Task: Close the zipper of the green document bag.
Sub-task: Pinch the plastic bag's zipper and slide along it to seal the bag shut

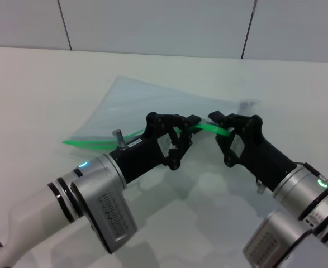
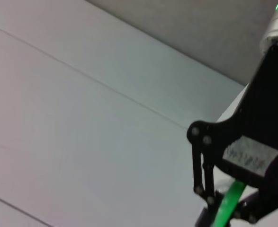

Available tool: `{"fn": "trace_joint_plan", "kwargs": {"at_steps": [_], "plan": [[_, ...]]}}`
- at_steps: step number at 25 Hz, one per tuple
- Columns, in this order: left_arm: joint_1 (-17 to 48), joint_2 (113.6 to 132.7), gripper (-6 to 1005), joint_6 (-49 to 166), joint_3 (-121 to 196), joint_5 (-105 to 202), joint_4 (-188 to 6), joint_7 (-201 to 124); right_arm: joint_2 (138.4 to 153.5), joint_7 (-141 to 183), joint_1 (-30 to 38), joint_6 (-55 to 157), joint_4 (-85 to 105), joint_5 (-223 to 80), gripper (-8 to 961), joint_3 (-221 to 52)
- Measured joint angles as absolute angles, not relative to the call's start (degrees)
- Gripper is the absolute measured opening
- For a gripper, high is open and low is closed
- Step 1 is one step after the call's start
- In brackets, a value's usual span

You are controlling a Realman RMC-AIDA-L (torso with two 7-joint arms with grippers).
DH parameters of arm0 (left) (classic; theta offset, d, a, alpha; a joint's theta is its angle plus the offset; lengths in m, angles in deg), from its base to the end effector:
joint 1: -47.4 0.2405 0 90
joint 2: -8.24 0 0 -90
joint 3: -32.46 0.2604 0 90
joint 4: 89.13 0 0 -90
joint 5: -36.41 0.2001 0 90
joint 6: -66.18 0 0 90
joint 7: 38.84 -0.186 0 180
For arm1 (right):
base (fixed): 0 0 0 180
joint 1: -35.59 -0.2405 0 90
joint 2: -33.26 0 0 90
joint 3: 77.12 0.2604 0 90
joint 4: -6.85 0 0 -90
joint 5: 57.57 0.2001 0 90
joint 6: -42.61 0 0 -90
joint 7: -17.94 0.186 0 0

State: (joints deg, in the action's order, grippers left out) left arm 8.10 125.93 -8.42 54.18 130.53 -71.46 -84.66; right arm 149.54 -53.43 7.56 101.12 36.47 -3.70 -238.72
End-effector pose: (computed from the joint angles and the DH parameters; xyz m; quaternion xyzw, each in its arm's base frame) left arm -0.2008 0.3370 -0.1202 -0.8143 0.3296 -0.1544 0.4521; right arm 0.2142 0.3334 -0.1267 -0.7737 -0.3811 0.0226 0.5056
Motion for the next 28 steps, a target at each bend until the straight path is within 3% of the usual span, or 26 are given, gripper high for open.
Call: {"fn": "trace_joint_plan", "kwargs": {"at_steps": [28], "plan": [[11.7, 125.66, 110, -8.5, 45.2, 130.0, -71.7, -84.8, 149.39, -38.7, 10.1, 112.2, 23.5, -2.8, 163, -230.4]]}}
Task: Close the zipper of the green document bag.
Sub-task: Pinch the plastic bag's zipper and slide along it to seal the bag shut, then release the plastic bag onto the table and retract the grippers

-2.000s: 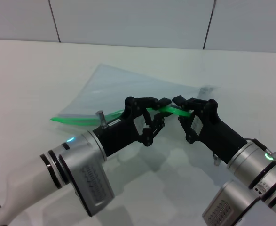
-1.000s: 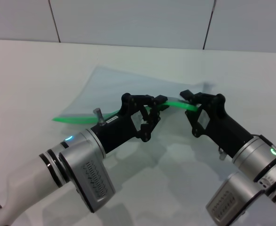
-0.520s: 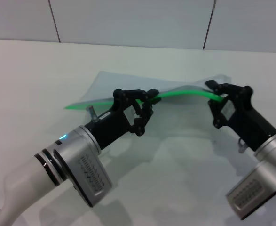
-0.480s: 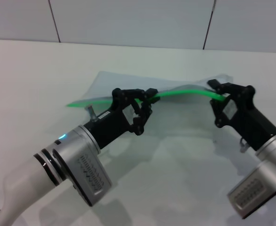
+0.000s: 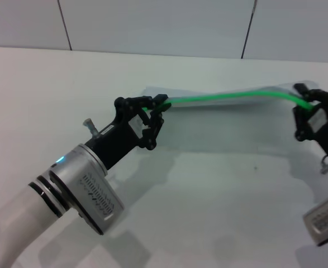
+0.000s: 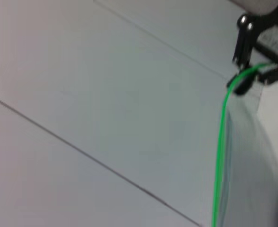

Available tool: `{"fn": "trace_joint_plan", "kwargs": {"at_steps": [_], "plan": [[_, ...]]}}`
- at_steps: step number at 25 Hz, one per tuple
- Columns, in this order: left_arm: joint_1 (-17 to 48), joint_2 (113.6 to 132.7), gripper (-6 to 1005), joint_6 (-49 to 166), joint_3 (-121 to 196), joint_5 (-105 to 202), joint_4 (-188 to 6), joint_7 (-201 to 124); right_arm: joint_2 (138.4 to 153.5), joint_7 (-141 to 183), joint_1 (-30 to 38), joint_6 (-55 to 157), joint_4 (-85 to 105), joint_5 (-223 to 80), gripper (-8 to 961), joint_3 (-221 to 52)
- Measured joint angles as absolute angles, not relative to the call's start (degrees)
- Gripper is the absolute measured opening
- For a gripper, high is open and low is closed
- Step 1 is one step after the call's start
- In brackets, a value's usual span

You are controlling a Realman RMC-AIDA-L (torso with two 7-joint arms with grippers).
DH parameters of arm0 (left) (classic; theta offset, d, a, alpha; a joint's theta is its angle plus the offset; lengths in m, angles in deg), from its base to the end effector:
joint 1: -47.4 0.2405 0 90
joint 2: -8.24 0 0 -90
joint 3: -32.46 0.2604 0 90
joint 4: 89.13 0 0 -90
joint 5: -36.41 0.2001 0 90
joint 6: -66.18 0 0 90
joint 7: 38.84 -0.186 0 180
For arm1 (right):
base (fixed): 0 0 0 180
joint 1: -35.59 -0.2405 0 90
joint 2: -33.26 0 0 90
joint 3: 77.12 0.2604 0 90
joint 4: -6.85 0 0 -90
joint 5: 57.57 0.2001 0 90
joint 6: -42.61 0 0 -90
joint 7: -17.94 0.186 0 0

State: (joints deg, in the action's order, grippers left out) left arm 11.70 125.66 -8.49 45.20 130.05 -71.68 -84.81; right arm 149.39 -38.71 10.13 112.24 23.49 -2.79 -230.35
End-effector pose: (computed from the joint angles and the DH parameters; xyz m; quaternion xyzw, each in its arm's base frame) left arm -0.2198 0.3497 -0.0965 -0.7990 0.2632 -0.1349 0.5236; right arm 0.2698 0.3552 -0.0537 -0.7477 -0.2703 0.0154 0.6064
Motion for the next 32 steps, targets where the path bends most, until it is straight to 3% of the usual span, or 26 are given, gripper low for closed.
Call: {"fn": "trace_joint_plan", "kwargs": {"at_steps": [27, 29, 32], "plan": [[12.3, 125.53, 134, -16.6, 42.0, 125.3, -71.6, -72.2, 149.86, -34.4, 14.0, 120.8, 21.9, -2.5, 183, -214.5], [12.7, 125.47, 215, -18.9, 41.3, 125.2, -72.0, -68.2, 149.83, -31.1, 15.0, 124.1, 22.1, -2.5, 184, -214.4], [13.4, 125.38, 336, -21.1, 38.2, 125.1, -72.6, -61.7, 149.71, -23.2, 15.9, 129.8, 22.0, -2.7, 298, -214.4]]}}
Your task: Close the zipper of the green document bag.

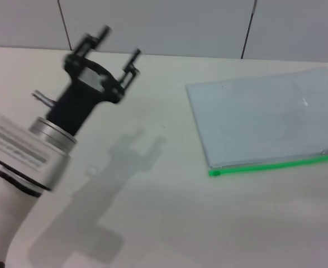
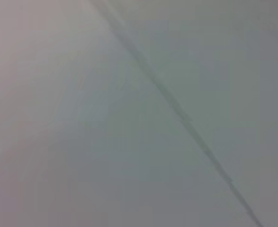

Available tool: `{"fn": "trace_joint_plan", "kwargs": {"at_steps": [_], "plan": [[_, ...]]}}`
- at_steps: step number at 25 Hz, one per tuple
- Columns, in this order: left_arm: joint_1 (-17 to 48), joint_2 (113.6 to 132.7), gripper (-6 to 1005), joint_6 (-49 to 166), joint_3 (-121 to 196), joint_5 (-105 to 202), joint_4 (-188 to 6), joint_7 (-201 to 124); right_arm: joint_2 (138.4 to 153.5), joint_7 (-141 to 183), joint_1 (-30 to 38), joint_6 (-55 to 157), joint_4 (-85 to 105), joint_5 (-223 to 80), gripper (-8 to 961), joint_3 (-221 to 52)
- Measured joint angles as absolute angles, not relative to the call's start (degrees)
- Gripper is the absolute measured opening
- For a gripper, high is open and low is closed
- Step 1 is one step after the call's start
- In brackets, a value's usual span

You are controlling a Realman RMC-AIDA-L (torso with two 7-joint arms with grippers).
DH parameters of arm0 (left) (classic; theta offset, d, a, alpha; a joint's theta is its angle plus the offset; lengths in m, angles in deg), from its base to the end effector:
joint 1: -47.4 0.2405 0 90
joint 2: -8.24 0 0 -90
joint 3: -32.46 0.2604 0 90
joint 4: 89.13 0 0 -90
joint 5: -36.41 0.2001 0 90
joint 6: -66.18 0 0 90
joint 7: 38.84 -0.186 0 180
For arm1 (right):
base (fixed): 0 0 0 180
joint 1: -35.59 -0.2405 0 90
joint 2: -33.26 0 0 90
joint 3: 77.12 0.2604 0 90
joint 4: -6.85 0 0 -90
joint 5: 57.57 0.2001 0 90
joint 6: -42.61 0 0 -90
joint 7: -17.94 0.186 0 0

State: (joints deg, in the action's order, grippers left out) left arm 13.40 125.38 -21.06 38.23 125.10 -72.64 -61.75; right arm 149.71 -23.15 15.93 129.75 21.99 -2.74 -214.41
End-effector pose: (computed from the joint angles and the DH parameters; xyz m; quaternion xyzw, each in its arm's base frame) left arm -0.2128 0.3597 -0.0358 -0.7388 0.0851 -0.3051 0.5949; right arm 0.2873 0.3349 0.0352 -0.6308 -0.1355 0.1238 0.7539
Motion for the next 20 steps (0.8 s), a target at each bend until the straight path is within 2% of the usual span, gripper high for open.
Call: {"fn": "trace_joint_plan", "kwargs": {"at_steps": [1, 3, 9, 14, 20], "plan": [[13.6, 125.36, 376, -21.3, 37.1, 125.1, -72.8, -59.7, 149.69, -20.4, 16.1, 131.1, 21.9, -2.9, 336, -214.4], [14.1, 125.32, 620, -21.5, 34.9, 125.0, -73.4, -55.6, 149.59, -14.6, 16.2, 133.2, 21.7, -3.0, 412, -214.5], [15.0, 125.25, 841, -23.5, 33.1, 123.4, -74.3, -45.2, 149.41, 6.0, 16.1, 136.3, 21.3, -3.2, 607, -214.5], [15.2, 125.19, 854, -23.9, 33.1, 122.0, -76.5, -34.4, 149.28, 13.2, 15.3, 136.5, 20.5, -3.5, 792, -214.7], [15.3, 125.14, 856, -24.0, 33.1, 121.5, -79.4, -24.9, 149.32, 13.5, 14.9, 136.6, 20.6, -4.5, 880, -215.8]]}}
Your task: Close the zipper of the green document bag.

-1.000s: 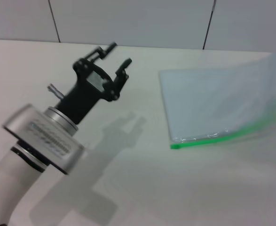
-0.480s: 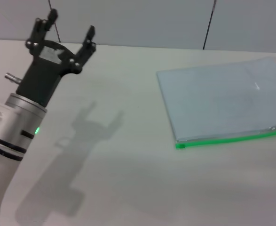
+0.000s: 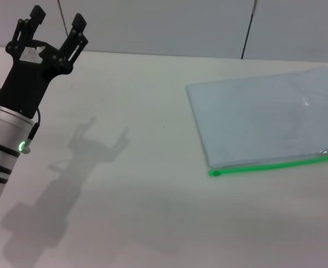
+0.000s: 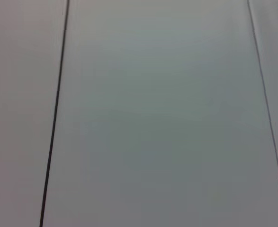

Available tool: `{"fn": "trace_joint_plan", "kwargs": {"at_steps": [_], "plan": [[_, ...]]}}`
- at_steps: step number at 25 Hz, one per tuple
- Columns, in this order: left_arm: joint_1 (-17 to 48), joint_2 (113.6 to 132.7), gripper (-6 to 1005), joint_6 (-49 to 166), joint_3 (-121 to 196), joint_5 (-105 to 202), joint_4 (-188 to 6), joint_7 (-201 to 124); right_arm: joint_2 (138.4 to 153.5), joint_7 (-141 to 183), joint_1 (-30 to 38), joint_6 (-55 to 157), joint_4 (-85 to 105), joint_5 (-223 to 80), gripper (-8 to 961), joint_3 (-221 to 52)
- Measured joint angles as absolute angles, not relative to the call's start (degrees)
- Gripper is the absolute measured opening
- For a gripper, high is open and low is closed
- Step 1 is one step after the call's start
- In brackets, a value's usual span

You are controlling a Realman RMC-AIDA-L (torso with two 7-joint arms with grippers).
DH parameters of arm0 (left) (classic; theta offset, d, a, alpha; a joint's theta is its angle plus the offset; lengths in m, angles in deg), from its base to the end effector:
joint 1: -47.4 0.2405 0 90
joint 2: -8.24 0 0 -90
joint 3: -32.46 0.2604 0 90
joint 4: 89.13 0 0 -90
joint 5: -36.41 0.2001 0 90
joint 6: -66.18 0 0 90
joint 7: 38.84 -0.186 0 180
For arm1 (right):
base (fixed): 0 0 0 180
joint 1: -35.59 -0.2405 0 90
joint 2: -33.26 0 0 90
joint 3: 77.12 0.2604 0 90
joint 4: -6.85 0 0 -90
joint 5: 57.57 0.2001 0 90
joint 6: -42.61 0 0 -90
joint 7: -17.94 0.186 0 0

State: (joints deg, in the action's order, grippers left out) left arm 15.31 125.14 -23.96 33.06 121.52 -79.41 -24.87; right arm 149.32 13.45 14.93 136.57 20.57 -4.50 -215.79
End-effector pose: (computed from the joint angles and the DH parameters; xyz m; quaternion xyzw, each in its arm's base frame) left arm -0.2414 0.3699 0.0146 -0.6738 -0.1255 -0.4691 0.5570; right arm 0.2678 0.3278 0.0428 -0.6389 0.0128 0.3868 0.6648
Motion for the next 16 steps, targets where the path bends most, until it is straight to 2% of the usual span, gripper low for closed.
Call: {"fn": "trace_joint_plan", "kwargs": {"at_steps": [2, 16], "plan": [[15.4, 125.13, 856, -24.0, 33.1, 121.5, -79.4, -24.8, 149.3, 13.5, 14.9, 136.6, 20.6, -4.9, 910, -216.0], [15.3, 125.1, 857, -23.6, 33.2, 121.5, -79.5, -24.6, 149.36, 13.6, 14.2, 137.6, 21.0, -6.4, 899, -217.4]]}}
